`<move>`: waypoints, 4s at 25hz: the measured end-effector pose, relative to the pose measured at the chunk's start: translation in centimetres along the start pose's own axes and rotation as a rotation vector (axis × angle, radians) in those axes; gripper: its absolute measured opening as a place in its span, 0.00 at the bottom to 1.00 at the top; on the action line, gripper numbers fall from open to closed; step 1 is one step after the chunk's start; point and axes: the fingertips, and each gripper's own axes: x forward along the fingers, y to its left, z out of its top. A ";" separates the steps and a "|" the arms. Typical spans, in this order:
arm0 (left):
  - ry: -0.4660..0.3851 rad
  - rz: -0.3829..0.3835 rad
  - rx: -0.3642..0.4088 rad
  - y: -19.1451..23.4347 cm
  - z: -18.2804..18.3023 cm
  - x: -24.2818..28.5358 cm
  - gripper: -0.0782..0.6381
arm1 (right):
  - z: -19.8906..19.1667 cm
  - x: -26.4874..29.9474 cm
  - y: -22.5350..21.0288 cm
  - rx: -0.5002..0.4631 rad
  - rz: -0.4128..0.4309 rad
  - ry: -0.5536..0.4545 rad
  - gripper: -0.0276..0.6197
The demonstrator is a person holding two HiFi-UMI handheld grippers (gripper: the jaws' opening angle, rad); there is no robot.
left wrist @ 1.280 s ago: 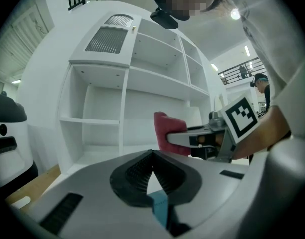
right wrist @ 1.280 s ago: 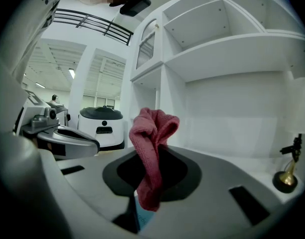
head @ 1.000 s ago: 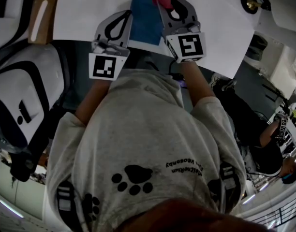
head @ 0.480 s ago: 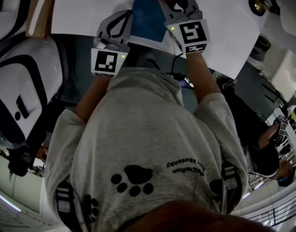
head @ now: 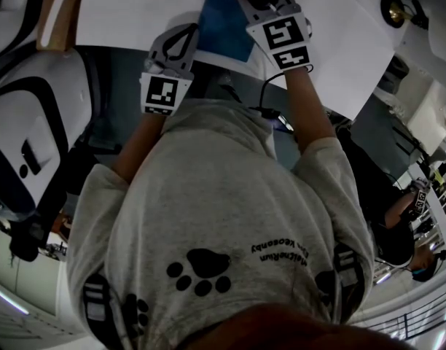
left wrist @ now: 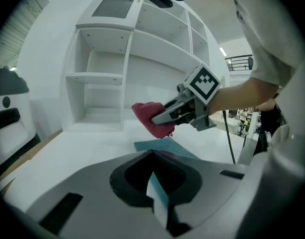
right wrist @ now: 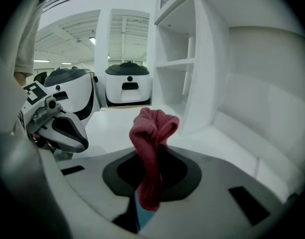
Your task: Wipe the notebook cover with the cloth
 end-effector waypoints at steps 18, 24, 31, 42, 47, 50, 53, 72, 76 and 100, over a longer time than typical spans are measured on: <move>0.225 -0.057 0.009 -1.3 -6.2 -0.5 0.13 | -4.2 5.1 2.0 -0.241 0.135 0.466 0.14; 0.283 -0.071 0.009 -1.7 -7.4 -0.2 0.13 | -4.7 5.9 1.8 -0.255 0.145 0.546 0.14; 0.298 -0.069 0.017 -1.7 -7.6 -0.3 0.13 | -5.8 4.9 1.3 -0.225 0.166 0.618 0.14; 0.297 -0.062 0.013 -1.7 -7.6 0.0 0.13 | -10.1 0.3 -1.7 -0.142 0.106 0.695 0.14; 0.298 -0.063 0.012 -1.9 -7.7 0.3 0.13 | -12.6 -1.9 -3.2 -0.117 0.072 0.747 0.14; 0.299 -0.063 0.012 -1.9 -7.7 0.4 0.13 | -14.2 -3.1 -3.7 -0.085 0.063 0.776 0.14; 0.299 -0.065 0.009 -2.0 -7.7 0.4 0.13 | -15.6 -4.5 -4.1 -0.045 0.043 0.799 0.14; 0.299 -0.055 -0.007 -2.2 -7.6 0.9 0.13 | -3.6 -2.3 1.3 -0.153 0.054 0.442 0.14; 0.299 -0.055 -0.010 -2.2 -7.6 0.9 0.13 | -2.3 -0.5 3.6 -0.202 0.105 0.420 0.14; 0.301 -0.058 -0.015 -1.8 -7.7 0.2 0.13 | -6.7 3.5 6.8 -0.235 0.250 0.601 0.14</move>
